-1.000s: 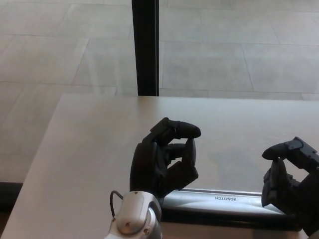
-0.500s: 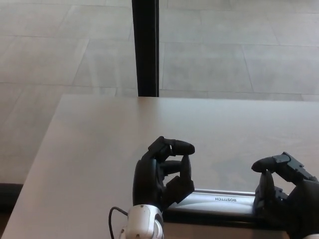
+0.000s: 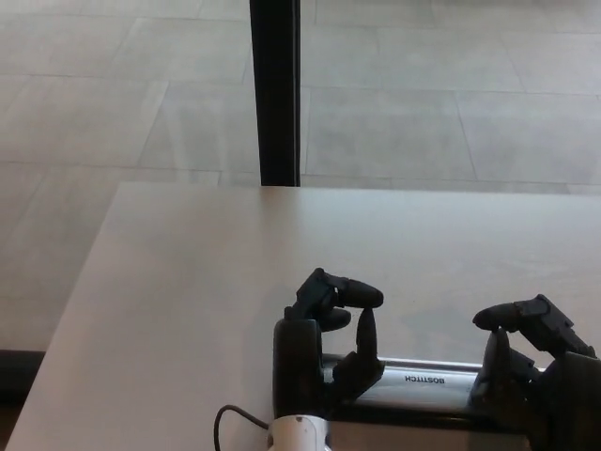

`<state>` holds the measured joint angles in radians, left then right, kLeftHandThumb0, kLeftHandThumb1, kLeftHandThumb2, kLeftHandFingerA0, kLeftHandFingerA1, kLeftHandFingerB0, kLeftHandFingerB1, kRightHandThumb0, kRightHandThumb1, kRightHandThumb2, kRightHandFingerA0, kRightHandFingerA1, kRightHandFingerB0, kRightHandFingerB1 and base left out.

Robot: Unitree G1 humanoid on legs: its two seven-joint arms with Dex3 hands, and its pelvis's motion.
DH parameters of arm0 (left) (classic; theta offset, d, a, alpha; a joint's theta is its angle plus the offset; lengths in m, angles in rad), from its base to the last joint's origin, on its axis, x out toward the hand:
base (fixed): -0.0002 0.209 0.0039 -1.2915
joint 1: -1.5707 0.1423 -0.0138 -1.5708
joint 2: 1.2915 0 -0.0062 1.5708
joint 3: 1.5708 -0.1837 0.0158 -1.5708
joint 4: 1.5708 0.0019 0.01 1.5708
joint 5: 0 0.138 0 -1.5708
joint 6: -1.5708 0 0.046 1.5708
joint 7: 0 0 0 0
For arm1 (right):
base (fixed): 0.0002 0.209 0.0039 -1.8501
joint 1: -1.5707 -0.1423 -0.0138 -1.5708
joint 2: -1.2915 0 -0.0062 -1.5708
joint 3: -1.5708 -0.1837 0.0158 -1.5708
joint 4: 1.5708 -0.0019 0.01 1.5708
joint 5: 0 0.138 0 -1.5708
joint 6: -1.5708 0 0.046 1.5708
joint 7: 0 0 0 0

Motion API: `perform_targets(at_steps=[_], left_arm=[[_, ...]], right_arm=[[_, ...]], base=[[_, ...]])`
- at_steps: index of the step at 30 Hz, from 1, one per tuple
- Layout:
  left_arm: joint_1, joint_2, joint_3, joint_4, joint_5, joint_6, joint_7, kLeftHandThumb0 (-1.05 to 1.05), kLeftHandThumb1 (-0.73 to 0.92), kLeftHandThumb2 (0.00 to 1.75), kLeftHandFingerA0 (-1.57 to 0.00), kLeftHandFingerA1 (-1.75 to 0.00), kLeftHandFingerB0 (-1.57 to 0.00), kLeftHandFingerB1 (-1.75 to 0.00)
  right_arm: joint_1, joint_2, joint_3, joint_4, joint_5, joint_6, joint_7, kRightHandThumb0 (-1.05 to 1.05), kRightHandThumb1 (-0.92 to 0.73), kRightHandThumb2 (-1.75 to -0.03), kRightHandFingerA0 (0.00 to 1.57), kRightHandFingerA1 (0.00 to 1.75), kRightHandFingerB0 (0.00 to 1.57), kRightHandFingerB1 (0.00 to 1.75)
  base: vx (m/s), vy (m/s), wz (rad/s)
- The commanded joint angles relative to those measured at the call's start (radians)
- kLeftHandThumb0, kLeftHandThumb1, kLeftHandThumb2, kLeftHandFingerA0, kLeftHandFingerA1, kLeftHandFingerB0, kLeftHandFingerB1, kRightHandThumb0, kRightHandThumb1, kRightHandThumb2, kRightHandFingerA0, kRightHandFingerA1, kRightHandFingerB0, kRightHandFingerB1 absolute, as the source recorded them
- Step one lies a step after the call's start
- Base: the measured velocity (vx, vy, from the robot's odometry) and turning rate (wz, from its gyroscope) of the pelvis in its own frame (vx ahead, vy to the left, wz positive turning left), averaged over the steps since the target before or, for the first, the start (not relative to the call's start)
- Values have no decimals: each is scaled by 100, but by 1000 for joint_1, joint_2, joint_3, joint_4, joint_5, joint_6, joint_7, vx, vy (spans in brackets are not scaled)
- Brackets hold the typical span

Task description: A hole pucnch is kept on the middle on the desk infront of the robot and the robot uses both its hands as fists to press on it and use it

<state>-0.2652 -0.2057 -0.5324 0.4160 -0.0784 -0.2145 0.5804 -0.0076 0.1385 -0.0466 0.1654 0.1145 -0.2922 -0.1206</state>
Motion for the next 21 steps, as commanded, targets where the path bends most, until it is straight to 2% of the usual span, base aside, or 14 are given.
perform_targets(at_steps=[1,2,3,6,7,9,11,12,13,15,16,17,18,21], left_arm=[[78,-175,-203,278,405,-202,422,-32,74,94,-92,-175,-67,-155],[38,-142,-243,291,465,-197,449,-29,69,97,-94,-175,-79,-141],[3,-121,-276,304,506,-199,456,-31,62,101,-96,-175,-82,-149],[-62,-94,-322,346,545,-222,442,-33,57,107,-98,-175,-88,-152],[-79,-87,-336,374,553,-223,442,-31,57,112,-100,-175,-90,-148],[-104,-68,-365,403,570,-203,423,-25,54,113,-99,-175,-91,-131],[-124,-54,-396,420,589,-185,410,-29,55,111,-98,-175,-87,-141],[-140,-46,-416,434,607,-184,416,-31,59,106,-98,-175,-86,-144],[-156,-44,-435,454,624,-190,433,-29,58,104,-97,-175,-84,-148],[-183,-46,-465,482,653,-182,466,-22,50,112,-118,-169,-88,-135],[-191,-46,-476,489,663,-175,477,-24,46,113,-101,-175,-84,-156],[-196,-46,-484,494,668,-170,483,-24,46,113,-101,-175,-84,-156],[-208,-39,-498,496,678,-163,471,-20,44,113,-118,-175,-87,-141],[-235,-31,-519,506,695,-172,487,-24,39,118,-105,-175,-88,-144]], right_arm=[[-7,-10,-45,379,-293,-376,-366,-44,-67,-97,99,175,75,165],[-12,0,-60,408,-245,-408,-321,-47,-69,-86,95,175,75,161],[-12,12,-74,417,-197,-410,-281,-52,-70,-69,95,143,81,130],[-28,32,-100,450,-112,-412,-215,-48,-69,-66,96,137,83,127],[-30,0,-66,443,-243,-329,-353,-57,-75,-70,96,144,78,140],[-35,-8,-64,450,-247,-307,-348,-54,-74,-66,93,138,76,134],[-38,-100,57,449,-481,-56,-496,-51,-64,-69,77,155,63,131],[-28,-141,104,438,-522,15,-437,-56,-73,-70,68,156,46,128],[-40,-213,203,442,-657,176,-427,-58,-77,-62,38,108,44,95],[-36,-210,184,450,-597,185,-384,-59,-78,-62,34,82,38,72],[-41,-216,195,468,-609,179,-408,-60,-81,-64,31,82,29,70],[-47,-217,205,479,-622,191,-430,-60,-81,-64,31,82,29,70],[-13,-129,72,472,-357,-41,-312,-68,-92,-80,57,149,28,124],[-2,-153,110,485,-461,-166,-417,-62,-92,-68,59,162,26,126]], base=[[0,0,0],[0,0,0],[0,0,0],[0,0,0],[0,0,0],[0,0,0],[0,0,0],[0,0,0],[0,0,0],[0,0,0],[0,0,0],[0,0,0],[0,0,0],[0,0,0]])
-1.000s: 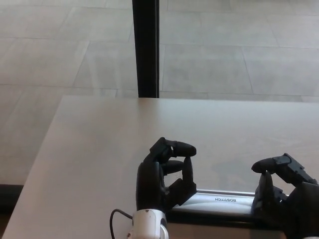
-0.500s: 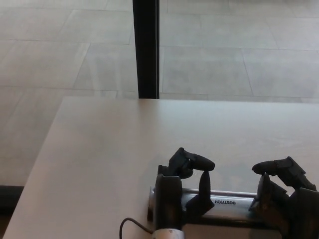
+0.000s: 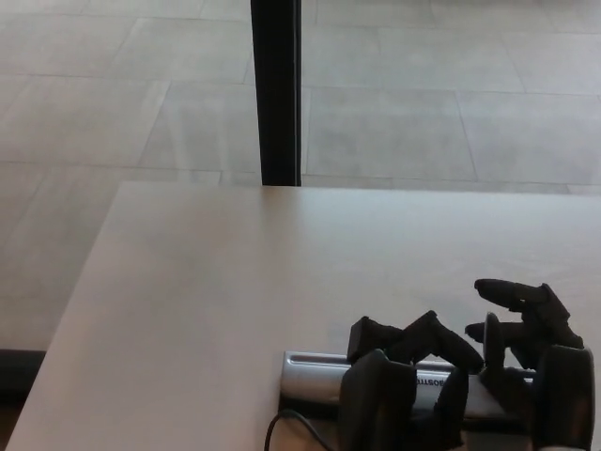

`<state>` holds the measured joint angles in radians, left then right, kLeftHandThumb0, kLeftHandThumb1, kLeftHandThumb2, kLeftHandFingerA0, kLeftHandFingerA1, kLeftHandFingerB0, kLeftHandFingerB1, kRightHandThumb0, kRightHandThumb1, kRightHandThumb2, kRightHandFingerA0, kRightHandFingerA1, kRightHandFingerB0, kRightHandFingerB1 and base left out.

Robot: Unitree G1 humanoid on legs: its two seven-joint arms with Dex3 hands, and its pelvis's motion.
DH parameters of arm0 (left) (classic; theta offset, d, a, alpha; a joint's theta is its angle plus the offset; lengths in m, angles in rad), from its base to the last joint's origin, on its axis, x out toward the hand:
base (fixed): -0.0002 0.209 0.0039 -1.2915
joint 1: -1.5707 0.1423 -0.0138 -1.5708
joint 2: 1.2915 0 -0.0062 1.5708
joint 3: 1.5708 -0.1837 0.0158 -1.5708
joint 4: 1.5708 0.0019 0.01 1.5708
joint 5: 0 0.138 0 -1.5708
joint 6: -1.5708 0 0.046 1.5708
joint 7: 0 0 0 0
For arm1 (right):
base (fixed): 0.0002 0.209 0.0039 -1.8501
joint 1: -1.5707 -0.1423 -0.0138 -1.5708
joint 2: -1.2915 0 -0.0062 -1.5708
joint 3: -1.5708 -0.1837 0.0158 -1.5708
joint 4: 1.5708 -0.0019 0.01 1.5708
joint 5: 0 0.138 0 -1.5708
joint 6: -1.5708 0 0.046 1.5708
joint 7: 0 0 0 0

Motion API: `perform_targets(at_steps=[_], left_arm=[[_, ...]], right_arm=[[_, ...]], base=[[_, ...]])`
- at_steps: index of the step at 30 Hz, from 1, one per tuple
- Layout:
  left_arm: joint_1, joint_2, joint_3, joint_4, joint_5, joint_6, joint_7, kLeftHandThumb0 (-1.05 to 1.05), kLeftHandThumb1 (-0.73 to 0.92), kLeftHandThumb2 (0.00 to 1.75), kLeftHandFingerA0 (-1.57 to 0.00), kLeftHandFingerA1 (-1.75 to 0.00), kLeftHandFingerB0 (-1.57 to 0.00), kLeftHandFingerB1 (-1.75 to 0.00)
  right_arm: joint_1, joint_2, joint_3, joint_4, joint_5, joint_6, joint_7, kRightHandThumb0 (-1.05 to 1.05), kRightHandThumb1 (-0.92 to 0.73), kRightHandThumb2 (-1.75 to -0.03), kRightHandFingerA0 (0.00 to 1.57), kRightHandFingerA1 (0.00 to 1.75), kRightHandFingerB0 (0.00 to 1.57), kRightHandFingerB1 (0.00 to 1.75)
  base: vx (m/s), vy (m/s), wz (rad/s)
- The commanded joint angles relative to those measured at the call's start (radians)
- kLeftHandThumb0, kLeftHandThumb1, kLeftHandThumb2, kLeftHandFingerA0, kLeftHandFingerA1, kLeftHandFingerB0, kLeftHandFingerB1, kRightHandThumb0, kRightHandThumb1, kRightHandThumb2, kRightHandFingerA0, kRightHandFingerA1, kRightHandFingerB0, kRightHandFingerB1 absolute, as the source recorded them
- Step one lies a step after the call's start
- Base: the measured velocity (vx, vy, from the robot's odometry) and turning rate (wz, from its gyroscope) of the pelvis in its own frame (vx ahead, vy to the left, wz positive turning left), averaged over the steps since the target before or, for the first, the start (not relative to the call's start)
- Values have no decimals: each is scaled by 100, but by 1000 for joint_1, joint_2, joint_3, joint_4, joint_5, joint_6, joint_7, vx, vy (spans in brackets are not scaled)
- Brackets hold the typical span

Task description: A hole pucnch is kept on the middle on the desk infront of the robot and the robot uses both its hands as fists to press on it and use it

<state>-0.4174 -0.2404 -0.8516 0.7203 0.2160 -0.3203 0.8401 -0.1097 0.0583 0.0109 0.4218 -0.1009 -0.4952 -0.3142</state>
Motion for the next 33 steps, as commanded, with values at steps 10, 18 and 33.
perform_targets(at_steps=[10,18,33], left_arm=[[-123,19,-236,219,427,-62,285,-35,43,117,-129,-142,-108,-124],[-153,24,-283,259,464,-62,351,-35,40,116,-129,-143,-109,-129],[-80,80,-187,74,400,-141,334,-30,59,113,-100,-175,-85,-114]], right_arm=[[96,-19,-6,249,-76,-44,-86,-61,-91,-69,66,166,33,124],[82,-37,9,285,-142,-95,-161,-52,-89,-74,68,174,21,147],[-8,-13,-78,228,-196,-336,-309,-43,-84,-72,85,175,67,153]], base=[[0,0,0],[0,0,0],[0,0,0]])
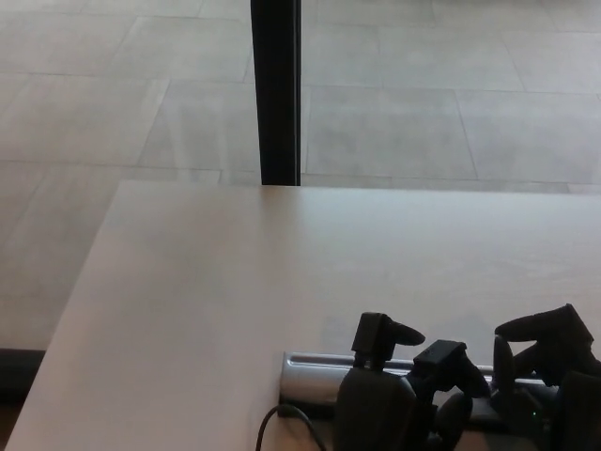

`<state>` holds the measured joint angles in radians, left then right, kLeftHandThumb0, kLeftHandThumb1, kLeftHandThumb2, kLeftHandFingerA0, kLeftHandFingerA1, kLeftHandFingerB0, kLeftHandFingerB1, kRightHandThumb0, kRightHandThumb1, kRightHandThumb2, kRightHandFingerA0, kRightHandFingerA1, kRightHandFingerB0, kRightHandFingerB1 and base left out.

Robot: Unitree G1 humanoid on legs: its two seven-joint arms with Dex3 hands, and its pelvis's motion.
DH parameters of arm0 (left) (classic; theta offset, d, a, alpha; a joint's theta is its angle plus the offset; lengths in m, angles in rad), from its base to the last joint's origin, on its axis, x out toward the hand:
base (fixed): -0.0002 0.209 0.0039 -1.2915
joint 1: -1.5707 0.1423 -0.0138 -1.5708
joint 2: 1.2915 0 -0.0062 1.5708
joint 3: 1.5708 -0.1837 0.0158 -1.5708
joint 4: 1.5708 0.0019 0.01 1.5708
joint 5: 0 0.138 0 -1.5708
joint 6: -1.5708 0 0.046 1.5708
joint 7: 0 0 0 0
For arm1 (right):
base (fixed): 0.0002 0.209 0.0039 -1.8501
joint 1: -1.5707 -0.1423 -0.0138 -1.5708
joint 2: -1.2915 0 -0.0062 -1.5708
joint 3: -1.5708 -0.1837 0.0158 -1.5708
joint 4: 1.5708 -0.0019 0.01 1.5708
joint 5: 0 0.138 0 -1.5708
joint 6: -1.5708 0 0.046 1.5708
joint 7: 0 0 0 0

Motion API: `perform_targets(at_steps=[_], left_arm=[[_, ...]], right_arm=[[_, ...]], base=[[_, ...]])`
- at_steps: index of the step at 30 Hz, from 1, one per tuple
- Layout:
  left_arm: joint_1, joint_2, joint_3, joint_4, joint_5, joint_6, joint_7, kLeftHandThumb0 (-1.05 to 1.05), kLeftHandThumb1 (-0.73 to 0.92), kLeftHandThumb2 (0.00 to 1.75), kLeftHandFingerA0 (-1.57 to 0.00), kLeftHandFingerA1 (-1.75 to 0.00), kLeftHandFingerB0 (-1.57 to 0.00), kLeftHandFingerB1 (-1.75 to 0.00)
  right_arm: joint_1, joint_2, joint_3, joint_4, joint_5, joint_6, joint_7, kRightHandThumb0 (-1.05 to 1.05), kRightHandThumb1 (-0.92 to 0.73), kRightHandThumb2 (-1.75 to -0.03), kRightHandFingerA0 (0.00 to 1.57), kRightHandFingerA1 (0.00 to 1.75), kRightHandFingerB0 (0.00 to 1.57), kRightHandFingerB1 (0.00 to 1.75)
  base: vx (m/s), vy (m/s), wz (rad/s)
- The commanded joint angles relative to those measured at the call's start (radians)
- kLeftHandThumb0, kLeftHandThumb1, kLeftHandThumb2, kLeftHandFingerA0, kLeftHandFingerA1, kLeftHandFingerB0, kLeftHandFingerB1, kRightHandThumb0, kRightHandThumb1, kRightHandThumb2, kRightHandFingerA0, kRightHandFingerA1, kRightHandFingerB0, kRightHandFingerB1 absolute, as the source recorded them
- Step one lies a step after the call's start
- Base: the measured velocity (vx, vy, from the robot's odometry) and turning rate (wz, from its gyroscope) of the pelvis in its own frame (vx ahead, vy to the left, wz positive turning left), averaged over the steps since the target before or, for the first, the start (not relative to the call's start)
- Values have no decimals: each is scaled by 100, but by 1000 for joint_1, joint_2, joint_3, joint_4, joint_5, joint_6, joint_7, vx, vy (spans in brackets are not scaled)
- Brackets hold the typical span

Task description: A hole pucnch is kept on the middle on the desk infront of the robot and the robot uses both its hands as fists to press on it and use it

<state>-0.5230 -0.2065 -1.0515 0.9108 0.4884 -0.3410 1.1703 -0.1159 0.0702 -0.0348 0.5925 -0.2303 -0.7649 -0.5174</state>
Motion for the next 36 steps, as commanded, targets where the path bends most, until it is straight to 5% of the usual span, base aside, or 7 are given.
perform_targets(at_steps=[1,10,20,21,26,29,36], left_arm=[[23,65,42,-160,121,-151,0,-28,57,113,-99,-175,-87,-117],[46,203,317,-642,-239,-116,-447,-32,67,106,-98,-175,-69,-168],[29,451,660,-1195,-926,339,-762,-34,60,104,-96,-175,-78,-155],[38,517,702,-1204,-960,340,-801,-36,66,97,-93,-175,-75,-153],[122,693,830,-1195,-1021,348,-889,-34,72,89,-91,-175,-72,-147],[253,794,970,-1182,-1051,395,-889,-22,77,76,-79,-175,-70,-130],[485,841,1276,-942,-1035,380,-887,-28,78,67,-83,-175,-65,-131]], right_arm=[[-23,-43,-44,43,-47,-93,-75,-42,-82,-76,90,175,70,152],[-73,-113,-64,-352,257,186,223,-32,-63,-104,104,175,81,141],[-40,-367,-218,-789,594,623,314,-19,-61,-112,104,175,79,136],[-16,-429,-260,-781,636,634,355,-30,-59,-112,126,142,84,112],[37,-591,-404,-728,697,687,443,-23,-60,-100,102,175,74,135],[76,-694,-561,-614,762,712,503,-35,-59,-82,104,172,85,79],[176,-849,-893,-277,739,795,466,-50,-65,-72,110,163,79,77]], base=[[0,0,0],[0,0,0],[0,0,0],[0,0,0],[0,0,0],[0,0,0],[0,0,0]])
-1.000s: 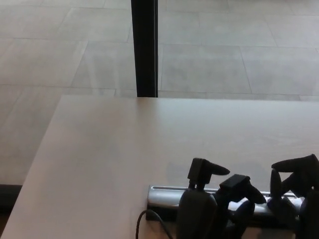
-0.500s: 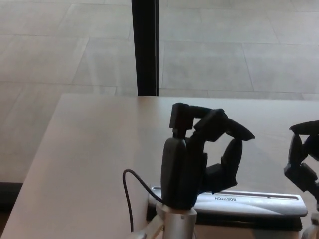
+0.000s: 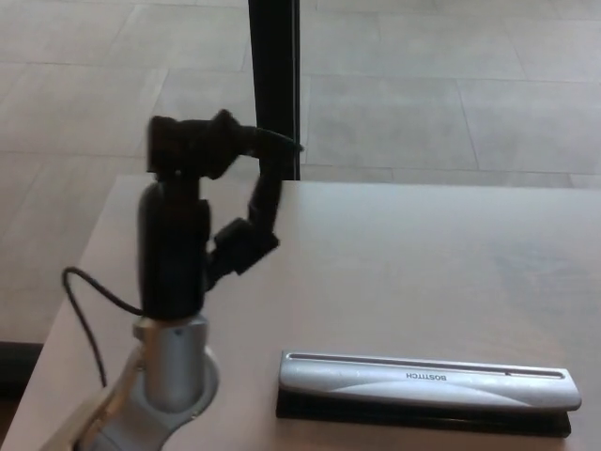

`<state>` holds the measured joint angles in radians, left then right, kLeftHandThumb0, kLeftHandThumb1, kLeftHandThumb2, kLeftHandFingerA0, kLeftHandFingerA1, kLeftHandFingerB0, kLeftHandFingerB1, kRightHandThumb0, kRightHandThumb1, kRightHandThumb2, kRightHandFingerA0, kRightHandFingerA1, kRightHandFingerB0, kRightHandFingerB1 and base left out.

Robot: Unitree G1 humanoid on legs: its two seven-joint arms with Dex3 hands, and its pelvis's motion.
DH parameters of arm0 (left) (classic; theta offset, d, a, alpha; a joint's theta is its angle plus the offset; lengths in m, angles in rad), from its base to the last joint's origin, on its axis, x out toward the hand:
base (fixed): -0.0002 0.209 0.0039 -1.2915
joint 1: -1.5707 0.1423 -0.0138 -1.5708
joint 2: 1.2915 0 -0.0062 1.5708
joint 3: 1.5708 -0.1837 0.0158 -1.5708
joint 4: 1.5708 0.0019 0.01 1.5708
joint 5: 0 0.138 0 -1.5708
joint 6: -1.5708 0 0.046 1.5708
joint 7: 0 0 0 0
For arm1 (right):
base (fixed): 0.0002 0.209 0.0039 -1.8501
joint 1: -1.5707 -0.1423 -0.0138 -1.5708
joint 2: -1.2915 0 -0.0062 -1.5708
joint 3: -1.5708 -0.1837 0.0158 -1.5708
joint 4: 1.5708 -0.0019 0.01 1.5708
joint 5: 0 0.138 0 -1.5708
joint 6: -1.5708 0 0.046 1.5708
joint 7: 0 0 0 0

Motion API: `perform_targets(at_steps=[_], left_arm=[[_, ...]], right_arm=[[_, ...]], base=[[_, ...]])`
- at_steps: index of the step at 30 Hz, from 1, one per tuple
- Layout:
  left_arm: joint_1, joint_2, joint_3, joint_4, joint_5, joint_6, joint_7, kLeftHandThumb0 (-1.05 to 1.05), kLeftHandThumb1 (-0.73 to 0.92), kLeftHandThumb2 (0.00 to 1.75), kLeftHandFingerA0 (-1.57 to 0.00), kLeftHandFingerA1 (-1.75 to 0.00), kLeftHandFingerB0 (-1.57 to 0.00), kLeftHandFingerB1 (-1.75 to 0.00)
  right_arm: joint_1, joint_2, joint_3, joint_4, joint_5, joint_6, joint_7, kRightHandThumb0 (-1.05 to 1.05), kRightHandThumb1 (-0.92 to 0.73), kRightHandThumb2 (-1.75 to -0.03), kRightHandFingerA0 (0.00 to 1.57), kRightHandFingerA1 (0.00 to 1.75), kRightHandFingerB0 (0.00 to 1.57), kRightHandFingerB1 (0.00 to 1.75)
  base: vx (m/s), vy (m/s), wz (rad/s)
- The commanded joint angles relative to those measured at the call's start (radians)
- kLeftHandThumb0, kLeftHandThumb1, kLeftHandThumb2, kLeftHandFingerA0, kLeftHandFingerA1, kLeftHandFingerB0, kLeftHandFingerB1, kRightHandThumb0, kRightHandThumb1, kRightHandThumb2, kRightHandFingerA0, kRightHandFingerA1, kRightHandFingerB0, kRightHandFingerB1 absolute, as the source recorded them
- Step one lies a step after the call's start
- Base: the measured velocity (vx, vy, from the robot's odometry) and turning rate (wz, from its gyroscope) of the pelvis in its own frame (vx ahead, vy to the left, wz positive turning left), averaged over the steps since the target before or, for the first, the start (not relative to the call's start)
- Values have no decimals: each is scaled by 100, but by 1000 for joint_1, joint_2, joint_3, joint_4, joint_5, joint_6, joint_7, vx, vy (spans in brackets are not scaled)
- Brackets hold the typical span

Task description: A hole pucnch is kept on the middle on the desk infront of the robot and the robot uses both its hands as fists to press on it and use it

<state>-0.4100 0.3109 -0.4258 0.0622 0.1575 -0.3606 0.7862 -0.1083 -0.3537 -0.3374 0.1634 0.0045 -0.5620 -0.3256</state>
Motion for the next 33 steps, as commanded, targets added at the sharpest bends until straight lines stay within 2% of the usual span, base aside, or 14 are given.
perform_targets(at_steps=[1,2,4,5,6,7,8,9,10,16,17,18,19,33], left_arm=[[416,315,711,-41,-713,392,-496,-34,75,64,-83,-175,-68,-127],[438,315,733,-8,-705,378,-500,-39,72,66,-88,-175,-69,-148],[468,312,774,54,-691,369,-496,-46,70,64,-93,-174,-75,-152],[491,298,820,100,-711,382,-489,-49,49,96,-125,-137,-91,-111],[527,299,844,169,-674,362,-474,-53,59,69,-102,-158,-101,-103],[559,306,863,210,-634,386,-450,-57,58,73,-109,-158,-106,-92],[593,303,880,253,-622,362,-459,-56,59,82,-105,-159,-97,-89],[610,303,890,275,-617,377,-459,-57,64,80,-103,-162,-91,-82],[628,288,910,344,-617,377,-454,-52,60,82,-107,-148,-88,-70],[682,214,926,491,-593,329,-459,-56,54,74,-94,-142,-82,-70],[692,179,955,501,-634,364,-465,-49,55,71,-104,-145,-75,-69],[698,149,970,527,-654,375,-466,-48,51,77,-98,-135,-78,-85],[711,126,967,552,-647,357,-467,-49,52,75,-97,-120,-72,-81],[694,96,1041,586,-598,378,-527,-49,52,75,-97,-120,-72,-81]], right_arm=[[189,-447,-638,238,490,586,258,-51,-68,-70,110,157,75,79],[201,-452,-665,275,497,585,253,-52,-67,-71,113,155,73,82],[220,-459,-707,348,507,573,235,-53,-67,-68,115,155,74,88],[246,-464,-735,416,505,557,224,-53,-68,-68,107,164,68,91],[270,-458,-763,456,498,572,169,-54,-71,-66,98,166,61,98],[288,-456,-781,504,495,573,143,-55,-70,-70,92,169,57,103],[305,-449,-788,565,502,543,157,-52,-55,-104,124,137,64,94],[313,-443,-791,602,503,530,155,-53,-74,-69,105,163,51,106],[316,-418,-807,657,529,513,154,-54,-72,-70,104,151,52,98],[279,-381,-785,856,502,451,154,-53,-74,-68,92,136,50,84],[258,-358,-777,890,497,438,156,-52,-74,-69,93,117,48,86],[244,-313,-777,852,506,446,129,-54,-64,-79,91,120,50,103],[234,-257,-780,778,523,467,90,-48,-62,-82,84,117,51,122],[206,-249,-826,791,510,483,101,-48,-62,-82,84,117,51,122]], base=[[0,0,0],[0,0,0],[0,0,0],[0,0,0],[0,0,0],[0,0,0],[0,0,0],[0,0,0],[0,0,0],[0,0,0],[0,0,0],[0,0,0],[0,0,0],[0,0,0]])
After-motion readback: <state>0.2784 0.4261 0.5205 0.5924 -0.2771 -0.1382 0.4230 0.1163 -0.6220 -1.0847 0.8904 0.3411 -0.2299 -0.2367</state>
